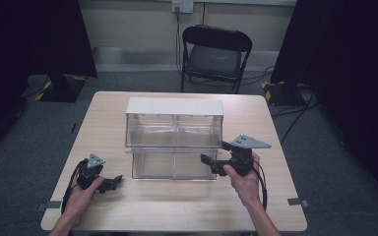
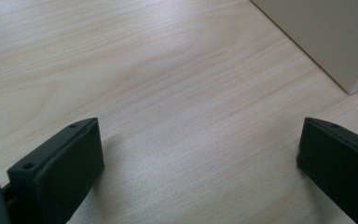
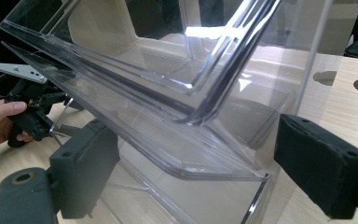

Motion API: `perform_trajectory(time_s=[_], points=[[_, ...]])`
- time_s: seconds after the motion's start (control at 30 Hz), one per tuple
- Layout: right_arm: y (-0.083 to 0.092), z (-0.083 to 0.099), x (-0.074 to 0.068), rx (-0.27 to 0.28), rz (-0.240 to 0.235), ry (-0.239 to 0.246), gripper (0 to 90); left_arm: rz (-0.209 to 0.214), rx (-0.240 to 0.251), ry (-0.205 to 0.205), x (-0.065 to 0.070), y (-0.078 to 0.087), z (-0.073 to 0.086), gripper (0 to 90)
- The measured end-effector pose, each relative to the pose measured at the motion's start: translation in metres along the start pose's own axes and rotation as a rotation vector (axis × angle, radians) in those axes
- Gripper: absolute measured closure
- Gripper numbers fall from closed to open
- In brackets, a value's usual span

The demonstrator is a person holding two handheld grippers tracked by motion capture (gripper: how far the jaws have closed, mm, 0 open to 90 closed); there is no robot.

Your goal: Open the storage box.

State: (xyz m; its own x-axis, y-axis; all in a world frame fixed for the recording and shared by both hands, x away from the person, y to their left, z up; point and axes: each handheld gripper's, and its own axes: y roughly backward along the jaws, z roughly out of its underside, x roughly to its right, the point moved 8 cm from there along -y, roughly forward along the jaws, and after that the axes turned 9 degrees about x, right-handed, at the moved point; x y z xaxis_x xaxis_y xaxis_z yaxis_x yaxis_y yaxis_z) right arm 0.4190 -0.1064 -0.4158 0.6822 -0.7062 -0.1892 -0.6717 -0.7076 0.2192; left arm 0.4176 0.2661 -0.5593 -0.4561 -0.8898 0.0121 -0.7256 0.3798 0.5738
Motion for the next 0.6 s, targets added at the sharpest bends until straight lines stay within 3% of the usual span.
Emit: perform_trajectory(time_s=[0.6], points=[[-0.0001,-0.0003,0.0,-0.002,0.001,0.004,13.1,0.0,0.0,0.0,0.0,0.0,0.0,0.0]])
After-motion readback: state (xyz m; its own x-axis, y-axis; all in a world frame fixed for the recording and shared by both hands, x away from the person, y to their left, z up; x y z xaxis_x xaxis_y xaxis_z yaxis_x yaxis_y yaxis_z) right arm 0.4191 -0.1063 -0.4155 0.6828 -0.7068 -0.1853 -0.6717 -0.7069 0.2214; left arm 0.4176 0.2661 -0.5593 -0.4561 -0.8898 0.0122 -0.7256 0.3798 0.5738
